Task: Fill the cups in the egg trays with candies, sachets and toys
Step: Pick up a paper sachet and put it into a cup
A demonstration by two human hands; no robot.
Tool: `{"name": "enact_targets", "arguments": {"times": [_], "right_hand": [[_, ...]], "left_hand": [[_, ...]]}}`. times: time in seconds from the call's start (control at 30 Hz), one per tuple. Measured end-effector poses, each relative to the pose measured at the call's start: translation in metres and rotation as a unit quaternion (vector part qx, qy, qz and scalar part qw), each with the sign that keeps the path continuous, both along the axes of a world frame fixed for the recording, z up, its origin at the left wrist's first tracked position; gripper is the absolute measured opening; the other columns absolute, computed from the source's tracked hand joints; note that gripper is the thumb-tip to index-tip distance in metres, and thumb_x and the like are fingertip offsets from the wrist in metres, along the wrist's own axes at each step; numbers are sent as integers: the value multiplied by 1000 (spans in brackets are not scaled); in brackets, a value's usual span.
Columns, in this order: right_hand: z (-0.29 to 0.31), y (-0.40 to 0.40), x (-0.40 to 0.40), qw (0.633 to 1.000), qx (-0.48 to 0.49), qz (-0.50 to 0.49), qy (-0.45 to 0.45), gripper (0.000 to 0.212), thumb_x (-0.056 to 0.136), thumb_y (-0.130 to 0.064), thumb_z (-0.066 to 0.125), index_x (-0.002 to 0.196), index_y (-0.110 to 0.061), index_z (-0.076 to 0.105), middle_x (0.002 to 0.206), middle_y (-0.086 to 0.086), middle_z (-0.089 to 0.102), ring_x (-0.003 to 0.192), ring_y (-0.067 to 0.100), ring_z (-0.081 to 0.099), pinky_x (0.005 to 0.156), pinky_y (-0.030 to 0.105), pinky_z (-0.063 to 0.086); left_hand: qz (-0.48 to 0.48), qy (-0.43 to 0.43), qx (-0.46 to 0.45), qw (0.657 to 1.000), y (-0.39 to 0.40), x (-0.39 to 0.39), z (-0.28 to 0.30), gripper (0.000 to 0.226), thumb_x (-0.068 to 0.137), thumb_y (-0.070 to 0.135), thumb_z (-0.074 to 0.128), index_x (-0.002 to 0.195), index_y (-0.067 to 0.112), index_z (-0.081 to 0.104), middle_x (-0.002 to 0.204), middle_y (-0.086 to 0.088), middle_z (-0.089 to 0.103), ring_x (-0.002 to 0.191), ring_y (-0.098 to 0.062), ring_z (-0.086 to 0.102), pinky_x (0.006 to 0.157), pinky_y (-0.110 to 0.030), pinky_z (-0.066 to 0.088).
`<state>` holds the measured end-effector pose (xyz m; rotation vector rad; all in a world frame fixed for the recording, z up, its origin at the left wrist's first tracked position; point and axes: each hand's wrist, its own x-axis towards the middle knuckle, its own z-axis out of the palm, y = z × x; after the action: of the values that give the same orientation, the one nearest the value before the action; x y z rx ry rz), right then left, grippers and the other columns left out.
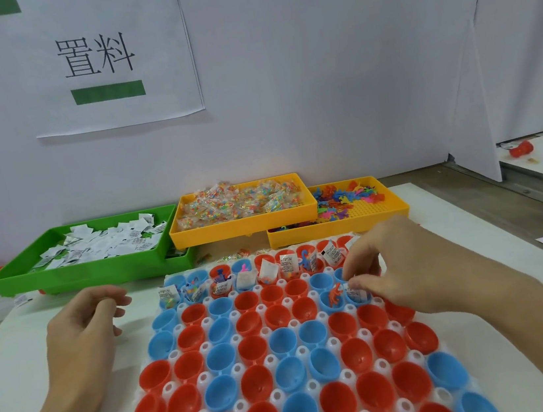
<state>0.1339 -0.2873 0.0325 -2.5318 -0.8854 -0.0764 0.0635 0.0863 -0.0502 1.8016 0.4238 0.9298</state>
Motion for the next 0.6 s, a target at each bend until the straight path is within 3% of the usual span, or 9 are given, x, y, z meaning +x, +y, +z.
{"name": "enact_targets", "arguments": {"times": [0.2, 0.33, 0.4, 0.5, 0.6], "right_hand": [[-2, 2, 0, 1000, 7, -2, 2, 7, 85, -21, 78, 86, -28, 79, 70, -27, 59, 86, -20, 55, 61, 0, 43], [-3, 3, -1, 1000, -3, -11, -9, 6, 85, -27, 78, 80, -31, 78, 75, -27, 59, 84, -4, 59, 64, 14, 50], [-3, 3, -1, 1000, -4, -9, -12, 7, 84, -28, 79, 78, -31, 77, 77, -27, 57, 84, -3, 57, 67, 17, 50], [-3, 3, 0, 1000, -1, 1, -3, 5, 84, -24, 79, 82, -30, 79, 75, -27, 59, 89, -12, 55, 60, 12, 47], [-2, 3, 1, 1000, 4, 8, -1, 7, 84, -21, 79, 85, -28, 80, 75, -26, 61, 92, -16, 53, 62, 5, 45]], "left_hand": [[-2, 3, 6, 1000, -2, -1, 3, 33, 93, -2, 46, 82, 19, 69, 86, -3, 70, 80, -17, 60, 66, -38, 49], [-2, 4, 6, 1000, -3, -1, 3, 32, 93, -3, 46, 83, 18, 69, 87, -3, 70, 80, -17, 59, 65, -37, 49], [-3, 5, 7, 1000, -3, -1, 4, 32, 93, -2, 46, 83, 19, 69, 87, -3, 70, 80, -17, 59, 65, -36, 49], [-3, 5, 6, 1000, -4, -2, 4, 33, 93, -3, 46, 83, 19, 69, 87, -3, 70, 80, -16, 59, 65, -37, 48], [-1, 4, 2, 1000, -5, -2, 5, 32, 92, -3, 46, 82, 18, 69, 87, -5, 69, 78, -16, 59, 65, -36, 48]]}}
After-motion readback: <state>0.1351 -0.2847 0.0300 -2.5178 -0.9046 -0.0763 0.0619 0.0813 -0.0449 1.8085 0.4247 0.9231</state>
